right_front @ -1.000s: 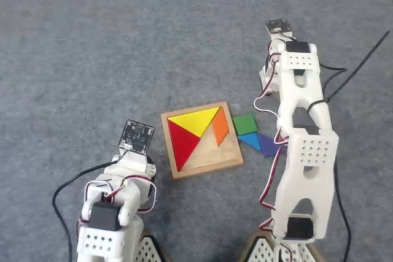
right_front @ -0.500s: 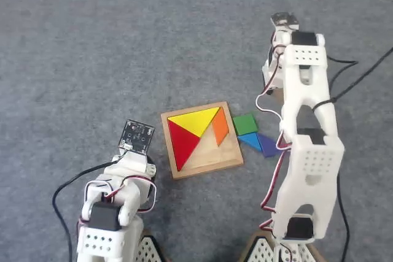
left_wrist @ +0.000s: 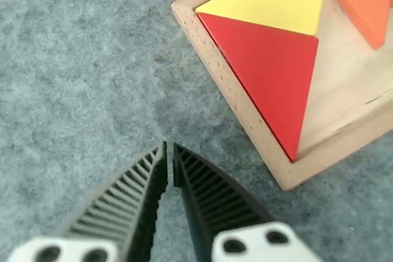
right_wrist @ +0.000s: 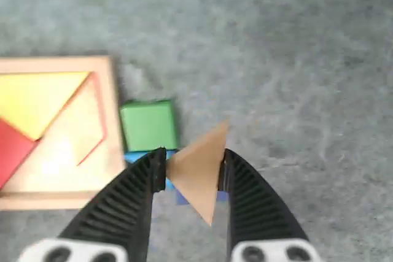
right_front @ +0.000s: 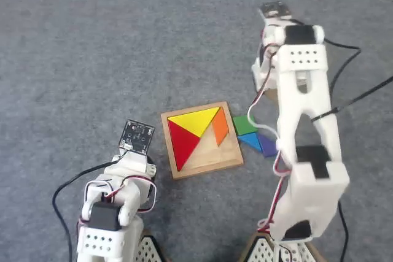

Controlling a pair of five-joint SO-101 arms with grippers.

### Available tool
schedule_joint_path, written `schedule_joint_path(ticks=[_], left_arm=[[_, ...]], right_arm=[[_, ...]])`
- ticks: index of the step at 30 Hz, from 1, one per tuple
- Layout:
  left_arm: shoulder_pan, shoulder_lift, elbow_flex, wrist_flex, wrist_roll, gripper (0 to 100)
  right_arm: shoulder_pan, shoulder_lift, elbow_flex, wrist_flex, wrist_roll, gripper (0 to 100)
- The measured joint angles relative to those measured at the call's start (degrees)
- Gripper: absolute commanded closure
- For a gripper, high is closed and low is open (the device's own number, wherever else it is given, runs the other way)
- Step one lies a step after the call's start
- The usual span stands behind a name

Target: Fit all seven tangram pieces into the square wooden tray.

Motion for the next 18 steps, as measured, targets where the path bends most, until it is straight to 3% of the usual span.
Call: schedule_joint_path(ticks=[9,18], left_arm=[[0.0,0.0,0.0,0.0,0.0,98],[-0.1,0.0,0.0,0.0,0.0,98]], right_arm=[[-8.6,-23.9,31.4,-15.9,-4.7,95.9],[-20.3,-18.2,35.2,-24.1,-9.1,96.1]])
